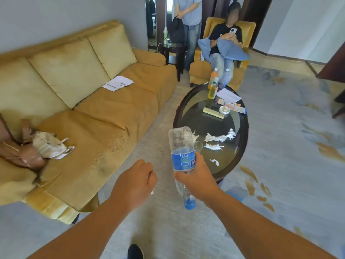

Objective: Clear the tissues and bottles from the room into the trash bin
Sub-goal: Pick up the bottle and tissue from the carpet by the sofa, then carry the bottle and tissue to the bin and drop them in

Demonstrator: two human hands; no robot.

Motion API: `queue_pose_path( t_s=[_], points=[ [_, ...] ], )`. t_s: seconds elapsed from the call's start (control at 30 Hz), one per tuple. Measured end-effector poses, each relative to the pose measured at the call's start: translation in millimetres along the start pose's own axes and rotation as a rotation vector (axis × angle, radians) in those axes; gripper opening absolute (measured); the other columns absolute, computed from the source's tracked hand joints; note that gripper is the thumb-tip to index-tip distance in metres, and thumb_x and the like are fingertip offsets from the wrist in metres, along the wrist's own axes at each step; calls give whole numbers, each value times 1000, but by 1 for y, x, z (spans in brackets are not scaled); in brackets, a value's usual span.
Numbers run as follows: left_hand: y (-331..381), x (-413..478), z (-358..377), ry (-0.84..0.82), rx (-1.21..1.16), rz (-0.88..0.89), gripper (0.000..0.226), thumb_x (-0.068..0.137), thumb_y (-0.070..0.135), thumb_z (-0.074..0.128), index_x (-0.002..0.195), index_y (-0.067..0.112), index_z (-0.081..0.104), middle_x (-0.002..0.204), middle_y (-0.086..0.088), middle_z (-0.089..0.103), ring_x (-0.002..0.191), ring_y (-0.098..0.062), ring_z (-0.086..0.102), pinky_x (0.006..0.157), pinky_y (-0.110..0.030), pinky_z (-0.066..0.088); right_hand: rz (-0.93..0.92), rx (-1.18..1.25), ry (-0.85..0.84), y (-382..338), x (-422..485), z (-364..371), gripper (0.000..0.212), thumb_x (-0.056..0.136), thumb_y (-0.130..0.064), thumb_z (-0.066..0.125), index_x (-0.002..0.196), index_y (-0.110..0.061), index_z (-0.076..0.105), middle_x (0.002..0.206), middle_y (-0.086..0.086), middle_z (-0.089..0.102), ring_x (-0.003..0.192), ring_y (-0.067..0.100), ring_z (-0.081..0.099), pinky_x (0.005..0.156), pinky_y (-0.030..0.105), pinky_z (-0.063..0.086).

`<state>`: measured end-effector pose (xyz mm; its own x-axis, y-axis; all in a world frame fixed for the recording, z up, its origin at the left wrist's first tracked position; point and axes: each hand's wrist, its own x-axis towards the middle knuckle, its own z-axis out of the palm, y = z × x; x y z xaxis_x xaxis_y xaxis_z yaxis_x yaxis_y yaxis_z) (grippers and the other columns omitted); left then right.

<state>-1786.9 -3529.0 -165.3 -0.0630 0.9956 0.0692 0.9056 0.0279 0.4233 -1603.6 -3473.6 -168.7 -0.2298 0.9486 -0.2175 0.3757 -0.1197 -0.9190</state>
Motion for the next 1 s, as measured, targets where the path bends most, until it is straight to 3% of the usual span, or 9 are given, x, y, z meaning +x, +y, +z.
queue_pose_path(
  t_s=[0.2,0.5,0.63,0.77,0.87,1.0],
  points=[
    [40,-23,-20,26,9,51,22,95,25,41,76,18,50,78,4,44,67,-16,52,64,-33,45,-16,14,61,-14,-48,-25,53,76,-21,77,114,-32,42,100,-9,60,87,8,63,71,18,50],
    [74,-42,-49,18,-18,258,23,95,22,42,72,22,43,74,4,43,65,-12,45,56,-24,30,-65,16,239,-38,-112,-44,53,76,-23,76,114,-32,41,100,-11,59,90,11,63,76,21,53],
    [82,-53,-59,5,-21,391,22,95,20,43,73,18,46,72,3,42,63,-15,46,54,-24,32,-29,5,367,-46,-148,-43,56,75,-26,76,116,-33,39,104,-9,58,91,10,63,80,28,56],
    [91,-71,-62,-40,-47,518,22,92,18,44,71,16,49,71,4,44,62,-18,49,54,-32,38,0,54,492,-52,-196,-41,53,78,-19,75,118,-28,41,104,-4,59,85,5,61,62,11,46],
    [107,-80,-58,-79,-77,626,23,91,20,43,70,16,49,71,3,45,60,-20,50,54,-39,44,36,73,579,-48,-232,-42,50,77,-17,75,114,-26,42,101,-1,59,83,9,61,62,13,48],
    [149,-103,-46,-143,-86,744,20,92,21,44,75,16,51,76,2,46,66,-23,52,60,-37,43,103,60,736,-36,-283,-56,49,76,-21,76,111,-29,44,101,-3,59,84,6,60,59,10,43]
  ],
)
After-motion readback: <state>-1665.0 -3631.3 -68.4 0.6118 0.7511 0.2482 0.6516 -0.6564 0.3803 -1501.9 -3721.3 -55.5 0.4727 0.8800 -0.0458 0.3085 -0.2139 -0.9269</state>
